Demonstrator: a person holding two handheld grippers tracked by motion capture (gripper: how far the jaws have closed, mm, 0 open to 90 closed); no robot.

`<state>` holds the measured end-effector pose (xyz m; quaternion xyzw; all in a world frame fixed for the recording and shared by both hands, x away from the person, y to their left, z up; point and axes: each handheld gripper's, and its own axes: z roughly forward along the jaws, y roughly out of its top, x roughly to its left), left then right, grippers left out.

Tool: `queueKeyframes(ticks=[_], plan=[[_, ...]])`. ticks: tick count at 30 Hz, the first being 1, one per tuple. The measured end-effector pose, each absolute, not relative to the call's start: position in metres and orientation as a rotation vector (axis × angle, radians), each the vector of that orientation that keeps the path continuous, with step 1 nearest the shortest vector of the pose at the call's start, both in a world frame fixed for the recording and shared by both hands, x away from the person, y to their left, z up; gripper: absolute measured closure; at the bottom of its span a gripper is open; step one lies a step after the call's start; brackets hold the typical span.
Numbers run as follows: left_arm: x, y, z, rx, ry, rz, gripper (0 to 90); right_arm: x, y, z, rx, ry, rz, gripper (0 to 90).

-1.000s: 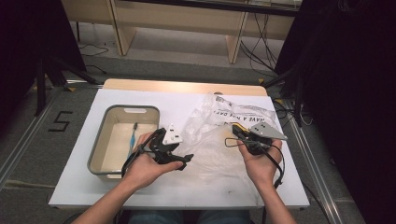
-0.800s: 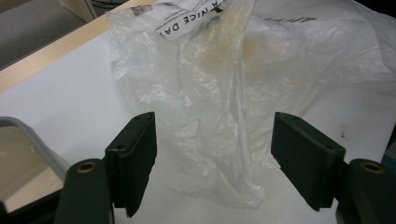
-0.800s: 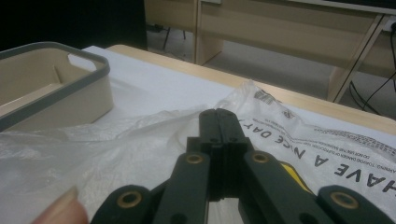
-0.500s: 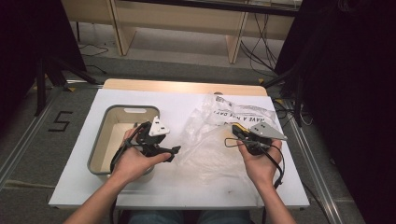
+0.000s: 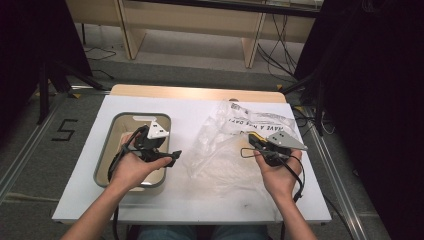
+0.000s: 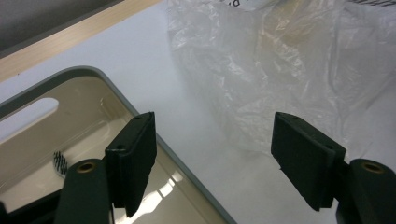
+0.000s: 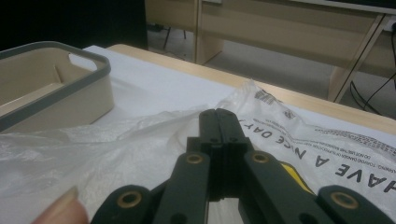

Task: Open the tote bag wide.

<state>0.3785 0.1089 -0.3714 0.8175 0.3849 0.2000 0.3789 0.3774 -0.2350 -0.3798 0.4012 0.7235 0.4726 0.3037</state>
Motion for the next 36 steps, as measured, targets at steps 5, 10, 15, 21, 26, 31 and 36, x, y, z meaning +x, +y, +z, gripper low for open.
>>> queueKeyframes(ticks=[5, 10, 15, 21, 26, 31, 36], plan=[[0.382, 0.115, -0.373, 2.095, 1.008, 0.507, 31.1, 0.377, -0.235, -0.38, 1.065, 1.919, 1.254, 90.0], [0.384, 0.121, -0.373, 2.085, 1.031, 0.508, 31.0, 0.377, -0.235, -0.38, 1.065, 1.919, 1.254, 90.0], [0.387, 0.129, -0.375, 2.083, 1.069, 0.502, 31.0, 0.377, -0.234, -0.38, 1.063, 1.919, 1.253, 90.0], [0.393, 0.14, -0.377, 2.096, 1.125, 0.524, 30.7, 0.377, -0.232, -0.38, 1.061, 1.924, 1.252, 90.0], [0.397, 0.146, -0.38, 2.094, 1.146, 0.523, 30.8, 0.378, -0.231, -0.38, 1.061, 1.927, 1.25, 90.0], [0.401, 0.151, -0.384, 2.097, 1.172, 0.517, 30.7, 0.378, -0.23, -0.381, 1.059, 1.933, 1.248, 90.0], [0.403, 0.154, -0.386, 2.095, 1.187, 0.523, 30.7, 0.378, -0.231, -0.381, 1.066, 1.931, 1.245, 90.0]])
